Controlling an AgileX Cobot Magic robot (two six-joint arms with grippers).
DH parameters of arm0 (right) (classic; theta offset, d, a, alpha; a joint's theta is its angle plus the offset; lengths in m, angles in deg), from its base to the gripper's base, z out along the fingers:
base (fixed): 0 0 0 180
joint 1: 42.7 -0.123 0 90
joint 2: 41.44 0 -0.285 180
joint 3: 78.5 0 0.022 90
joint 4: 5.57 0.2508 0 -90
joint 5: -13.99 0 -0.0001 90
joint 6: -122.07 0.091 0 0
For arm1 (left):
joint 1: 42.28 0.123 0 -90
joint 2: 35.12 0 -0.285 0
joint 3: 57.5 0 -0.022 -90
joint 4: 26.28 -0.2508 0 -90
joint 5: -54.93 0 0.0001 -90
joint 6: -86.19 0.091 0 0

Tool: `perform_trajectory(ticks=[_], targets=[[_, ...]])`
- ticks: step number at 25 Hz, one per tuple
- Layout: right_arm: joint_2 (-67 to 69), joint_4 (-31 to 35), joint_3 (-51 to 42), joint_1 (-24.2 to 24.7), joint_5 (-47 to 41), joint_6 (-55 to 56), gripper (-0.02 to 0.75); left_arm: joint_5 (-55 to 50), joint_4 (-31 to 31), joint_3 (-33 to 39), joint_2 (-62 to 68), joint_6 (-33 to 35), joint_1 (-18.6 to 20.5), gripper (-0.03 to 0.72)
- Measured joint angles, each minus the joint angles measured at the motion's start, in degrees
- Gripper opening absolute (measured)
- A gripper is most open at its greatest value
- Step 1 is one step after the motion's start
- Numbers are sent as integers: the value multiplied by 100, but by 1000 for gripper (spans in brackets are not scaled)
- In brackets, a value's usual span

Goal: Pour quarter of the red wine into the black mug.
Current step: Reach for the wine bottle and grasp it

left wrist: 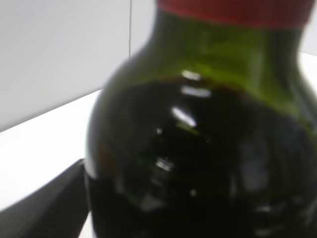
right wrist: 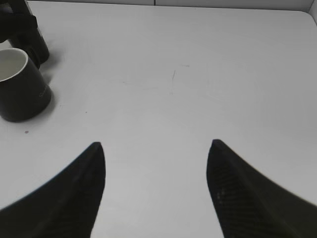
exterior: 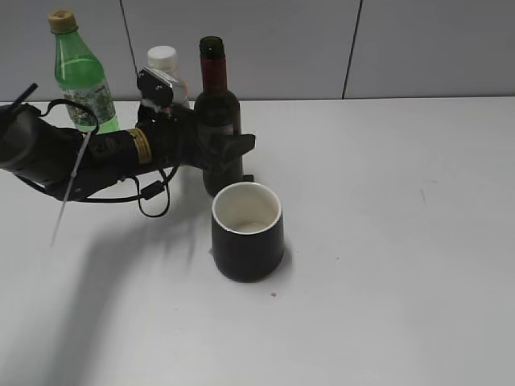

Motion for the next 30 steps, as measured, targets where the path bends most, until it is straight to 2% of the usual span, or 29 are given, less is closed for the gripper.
perform_trajectory(ticks=[12,14,18,30], targets=[[0,0,0,0,0,0,494,196,77,-137,218,0,-6,673],[0,0,0,0,0,0,494,259,84,-137,237,0,-6,651],[0,0,0,0,0,0,494,304,164,-137,256,10,-6,552],[0,0,0,0,0,0,494,317,215,-144,263,10,-6,551]])
